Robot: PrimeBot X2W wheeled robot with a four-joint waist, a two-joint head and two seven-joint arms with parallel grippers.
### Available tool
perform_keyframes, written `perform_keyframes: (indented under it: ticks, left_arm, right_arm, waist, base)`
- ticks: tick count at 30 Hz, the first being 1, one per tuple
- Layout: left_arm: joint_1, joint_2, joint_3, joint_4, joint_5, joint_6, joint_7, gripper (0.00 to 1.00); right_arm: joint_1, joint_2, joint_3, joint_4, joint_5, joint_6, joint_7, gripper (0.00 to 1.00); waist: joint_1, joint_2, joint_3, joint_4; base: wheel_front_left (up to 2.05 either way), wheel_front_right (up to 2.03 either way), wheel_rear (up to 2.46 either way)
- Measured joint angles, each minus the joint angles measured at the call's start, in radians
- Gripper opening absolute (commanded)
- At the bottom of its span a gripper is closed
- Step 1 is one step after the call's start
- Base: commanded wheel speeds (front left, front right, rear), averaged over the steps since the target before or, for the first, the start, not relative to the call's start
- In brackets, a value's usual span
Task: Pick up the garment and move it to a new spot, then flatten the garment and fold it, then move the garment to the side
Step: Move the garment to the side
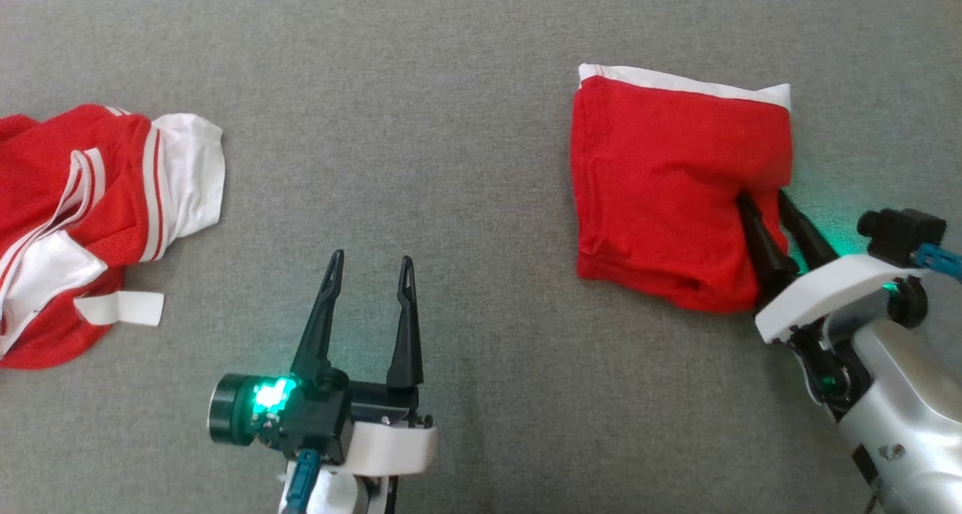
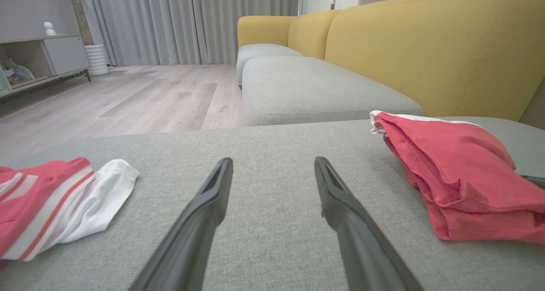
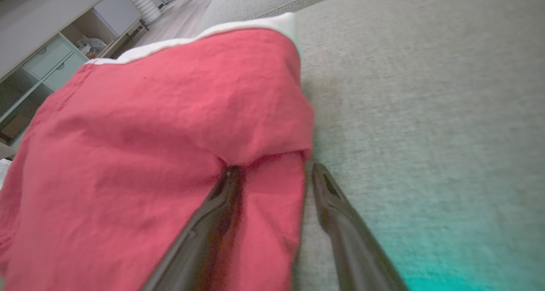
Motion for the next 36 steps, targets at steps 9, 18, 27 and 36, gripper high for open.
perform_keyframes:
  ticks: [9, 18, 27, 36]
  left_arm:
    - [0.0, 0.0, 0.006, -0.006, -0.003, 0.009, 0.0, 1.0]
    - [-0.053, 0.0, 0.015, -0.014, 0.04, -0.008, 0.0, 1.0]
    - [-0.213, -0.001, -0.002, -0.014, 0.075, -0.037, -0.001, 1.0]
    - [-0.284, -0.005, -0.06, -0.06, 0.065, -0.035, -0.015, 1.0]
  right_arm:
    - [-0.013, 0.001, -0.011, -0.014, -0.004, 0.0, -0.038, 0.0]
    - [-0.024, -0.266, -0.165, -0.052, -0.03, 0.0, -0.036, 0.0]
    - [-0.097, -0.468, -0.338, -0.006, -0.15, 0.0, -0.026, 0.0]
    - [-0.188, -0.464, -0.628, 0.053, -0.479, 0.0, -0.089, 1.0]
  waist:
    - [0.0002, 0.0, 0.017, -0.019]
    - [0.0004, 0.0, 0.116, -0.111]
    - [0.0005, 0.0, 0.281, -0.157]
    - [0.0003, 0.0, 0.385, -0.128]
  base:
    - [0.0, 0.0, 0.0]
    - [0.0, 0.0, 0.0]
    - [0.0, 0.0, 0.0]
    - [0.0, 0.0, 0.0]
